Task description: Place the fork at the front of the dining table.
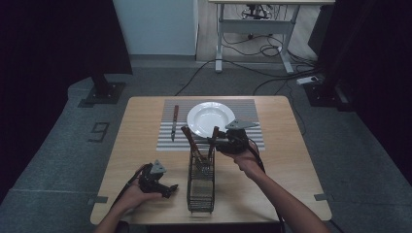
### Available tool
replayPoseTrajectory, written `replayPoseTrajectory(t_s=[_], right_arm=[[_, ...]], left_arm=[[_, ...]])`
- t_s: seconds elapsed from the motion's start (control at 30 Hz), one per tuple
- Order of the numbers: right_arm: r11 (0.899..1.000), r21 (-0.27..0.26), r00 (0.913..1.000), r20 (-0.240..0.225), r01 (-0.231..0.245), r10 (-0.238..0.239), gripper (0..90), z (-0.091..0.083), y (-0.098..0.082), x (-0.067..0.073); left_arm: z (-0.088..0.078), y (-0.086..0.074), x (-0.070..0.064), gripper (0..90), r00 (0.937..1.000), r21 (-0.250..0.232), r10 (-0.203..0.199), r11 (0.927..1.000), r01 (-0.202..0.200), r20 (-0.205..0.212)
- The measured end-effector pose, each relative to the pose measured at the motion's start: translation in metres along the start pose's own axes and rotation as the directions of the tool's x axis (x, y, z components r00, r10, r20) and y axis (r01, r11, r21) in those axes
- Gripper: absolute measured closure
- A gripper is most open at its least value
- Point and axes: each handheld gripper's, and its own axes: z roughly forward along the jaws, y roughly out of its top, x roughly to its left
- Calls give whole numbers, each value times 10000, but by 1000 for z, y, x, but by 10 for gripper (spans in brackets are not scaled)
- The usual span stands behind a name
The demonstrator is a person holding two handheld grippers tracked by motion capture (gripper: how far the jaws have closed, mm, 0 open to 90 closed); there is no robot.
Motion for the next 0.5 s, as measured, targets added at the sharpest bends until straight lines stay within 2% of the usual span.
replayPoseTrajectory(t_s=[0.17, 0.2, 0.27, 0.4, 0.5], right_arm=[[9999, 53, 9999, -104, 90, -90, 628, 4, -1, 1], [9999, 63, 9998, -103, 158, -158, 686, 4, -1, 1], [9999, -8, 9997, -169, 153, -153, 716, 4, -1, 1], [9999, -108, 9996, -268, 41, -44, 741, 4, -1, 1], [9993, -255, 9988, -426, -265, 254, 774, 3, -2, 0]], left_arm=[[0, 0, 0, 0, 10000, -1, -7, 10000, 7, -8], [0, 0, 0, 0, 10000, 0, -9, 10000, 9, -12], [0, 0, 0, 0, 10000, -2, -10, 10000, 10, -11], [0, 0, 0, 0, 10000, -3, -11, 10000, 11, -11], [0, 0, 0, 0, 10000, -1, -10, 10000, 10, -12]])
